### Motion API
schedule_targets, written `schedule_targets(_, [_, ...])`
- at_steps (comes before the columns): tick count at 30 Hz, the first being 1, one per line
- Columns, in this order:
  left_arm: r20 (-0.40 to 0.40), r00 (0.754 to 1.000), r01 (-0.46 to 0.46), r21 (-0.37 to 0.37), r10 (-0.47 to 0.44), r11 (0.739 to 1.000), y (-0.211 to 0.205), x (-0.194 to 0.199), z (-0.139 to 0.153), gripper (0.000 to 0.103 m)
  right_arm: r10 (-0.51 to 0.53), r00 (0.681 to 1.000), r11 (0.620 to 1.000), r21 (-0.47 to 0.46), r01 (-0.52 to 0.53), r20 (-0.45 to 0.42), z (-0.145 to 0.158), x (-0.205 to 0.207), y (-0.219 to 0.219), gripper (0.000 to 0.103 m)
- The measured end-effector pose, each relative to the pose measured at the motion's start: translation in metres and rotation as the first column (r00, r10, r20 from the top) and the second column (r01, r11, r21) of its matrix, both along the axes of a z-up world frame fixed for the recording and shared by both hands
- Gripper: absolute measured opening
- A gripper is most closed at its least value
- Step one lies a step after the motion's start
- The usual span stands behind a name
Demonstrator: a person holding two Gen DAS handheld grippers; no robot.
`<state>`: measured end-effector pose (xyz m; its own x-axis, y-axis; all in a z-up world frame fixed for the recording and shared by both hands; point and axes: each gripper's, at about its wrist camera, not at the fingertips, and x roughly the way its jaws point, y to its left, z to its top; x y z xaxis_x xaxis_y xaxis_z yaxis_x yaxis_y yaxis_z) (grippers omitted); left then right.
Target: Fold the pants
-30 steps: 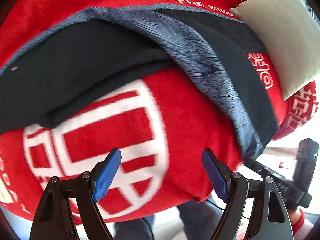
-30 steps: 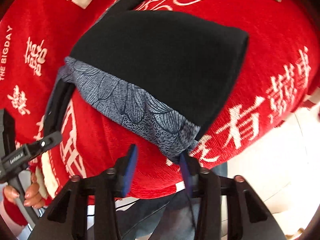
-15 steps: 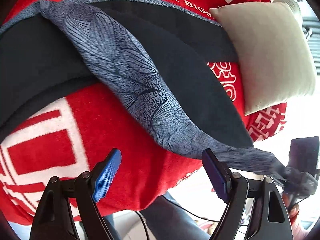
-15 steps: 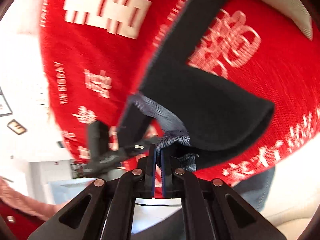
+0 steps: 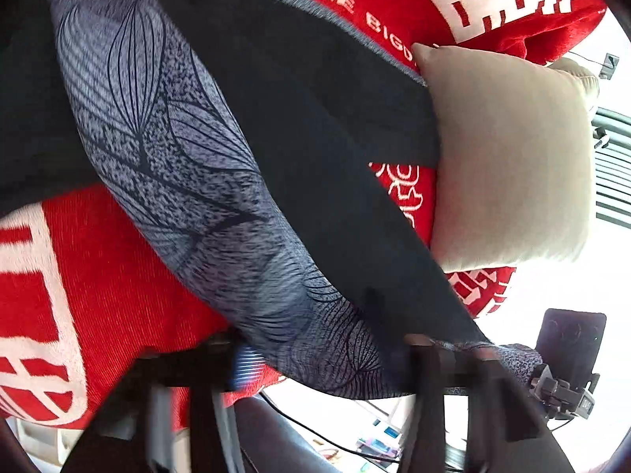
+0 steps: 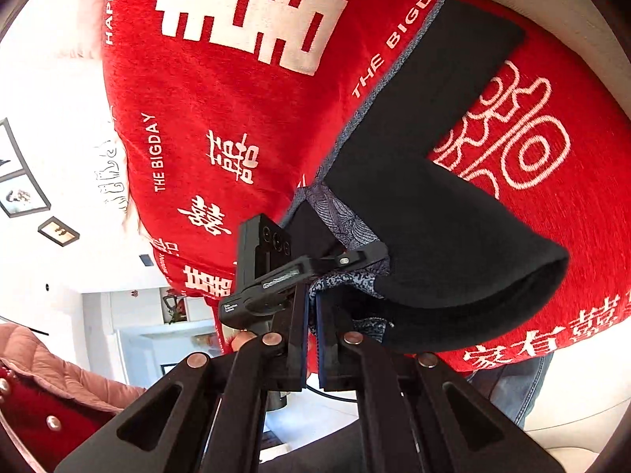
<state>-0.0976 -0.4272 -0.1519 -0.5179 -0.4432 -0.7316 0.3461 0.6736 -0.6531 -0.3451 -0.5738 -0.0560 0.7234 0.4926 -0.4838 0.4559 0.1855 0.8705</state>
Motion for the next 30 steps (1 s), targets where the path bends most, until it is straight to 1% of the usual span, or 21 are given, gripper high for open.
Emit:
schedule_targets(2, [0.032, 0.999, -0.015, -0.004, 0.015, 1.000, -0.004, 0.005, 0.010, 0.018, 0.002, 1.000, 1.000, -0.009, -0.002, 0.000, 0.004, 0.003, -0.009, 0.003])
schedule_targets(5, [0.091, 0.995, -0.028, -0.039, 0.032, 0.999, -0.017, 0.018, 0.036, 0.018, -0.010, 1.000, 0.999, -0.032, 0.011, 0.017, 0.014, 0.009, -0.029, 0.003])
schedule_targets(7, [0.134, 0.990, -0.030, -0.064, 0.038, 0.997, -0.035, 0.025, 0.051, 0.018, -0.017, 1.000, 0.998, -0.065, 0.018, 0.027, 0.022, 0.015, -0.046, 0.003])
schedule_targets(11, [0.199, 0.979, -0.015, -0.092, 0.033, 0.996, -0.071, 0.043, 0.067, 0.018, -0.020, 1.000, 0.987, -0.162, 0.023, 0.023, 0.037, 0.035, -0.087, 0.003])
schedule_targets(13, [0.235, 0.972, -0.003, -0.095, 0.026, 0.996, -0.095, 0.054, 0.069, 0.018, -0.031, 1.000, 0.972, -0.233, 0.028, -0.006, 0.041, 0.049, -0.112, 0.003])
schedule_targets(15, [0.264, 0.964, 0.002, -0.102, 0.025, 0.995, -0.108, 0.068, 0.068, 0.018, -0.055, 0.998, 0.953, -0.301, 0.040, -0.040, 0.038, 0.066, -0.139, 0.003])
schedule_targets(16, [0.291, 0.956, 0.005, -0.098, 0.024, 0.995, -0.119, 0.075, 0.066, 0.018, -0.062, 0.997, 0.949, -0.312, 0.044, -0.049, 0.035, 0.072, -0.148, 0.003])
schedule_targets(17, [0.303, 0.953, 0.006, -0.093, 0.022, 0.996, -0.125, 0.081, 0.063, 0.018, -0.069, 0.995, 0.943, -0.330, 0.042, -0.069, 0.028, 0.080, -0.158, 0.003])
schedule_targets(20, [0.349, 0.937, 0.011, -0.047, 0.006, 0.999, -0.140, 0.091, 0.055, 0.019, -0.061, 0.984, 0.915, -0.403, -0.012, -0.168, 0.004, 0.109, -0.184, 0.003])
schedule_targets(21, [0.365, 0.931, 0.024, -0.024, -0.013, 0.999, -0.144, 0.091, 0.052, 0.029, -0.061, 0.976, 0.909, -0.415, -0.031, -0.208, -0.006, 0.117, -0.191, 0.003])
schedule_targets(22, [0.386, 0.922, 0.036, -0.002, -0.033, 0.999, -0.145, 0.090, 0.051, 0.034, -0.063, 0.969, 0.905, -0.423, -0.046, -0.239, -0.014, 0.124, -0.196, 0.003])
schedule_targets(23, [0.406, 0.913, 0.048, 0.013, -0.049, 0.999, -0.145, 0.088, 0.052, 0.048, -0.064, 0.960, 0.893, -0.445, -0.066, -0.271, -0.020, 0.130, -0.199, 0.003])
schedule_targets(24, [0.426, 0.903, 0.055, 0.022, -0.059, 0.998, -0.143, 0.086, 0.054, 0.059, -0.057, 0.951, 0.871, -0.480, -0.101, -0.303, -0.022, 0.138, -0.201, 0.004])
schedule_targets(25, [0.449, 0.891, 0.058, 0.032, -0.066, 0.998, -0.140, 0.085, 0.057, 0.062, -0.045, 0.945, 0.850, -0.510, -0.134, -0.324, -0.024, 0.146, -0.200, 0.007])
schedule_targets(27, [0.485, 0.871, 0.060, 0.050, -0.077, 0.997, -0.132, 0.084, 0.060, 0.070, -0.045, 0.933, 0.823, -0.543, -0.168, -0.358, -0.025, 0.155, -0.199, 0.008])
schedule_targets(28, [0.504, 0.860, 0.052, 0.064, -0.077, 0.997, -0.126, 0.085, 0.062, 0.073, -0.052, 0.922, 0.807, -0.560, -0.188, -0.384, -0.023, 0.159, -0.199, 0.021])
schedule_targets(29, [0.518, 0.852, 0.045, 0.077, -0.078, 0.996, -0.122, 0.085, 0.063, 0.077, -0.066, 0.915, 0.795, -0.575, -0.193, -0.398, -0.021, 0.161, -0.198, 0.044])
schedule_targets(30, [0.536, 0.840, 0.038, 0.098, -0.085, 0.994, -0.117, 0.086, 0.063, 0.077, -0.077, 0.922, 0.790, -0.587, -0.176, -0.379, -0.013, 0.160, -0.197, 0.052])
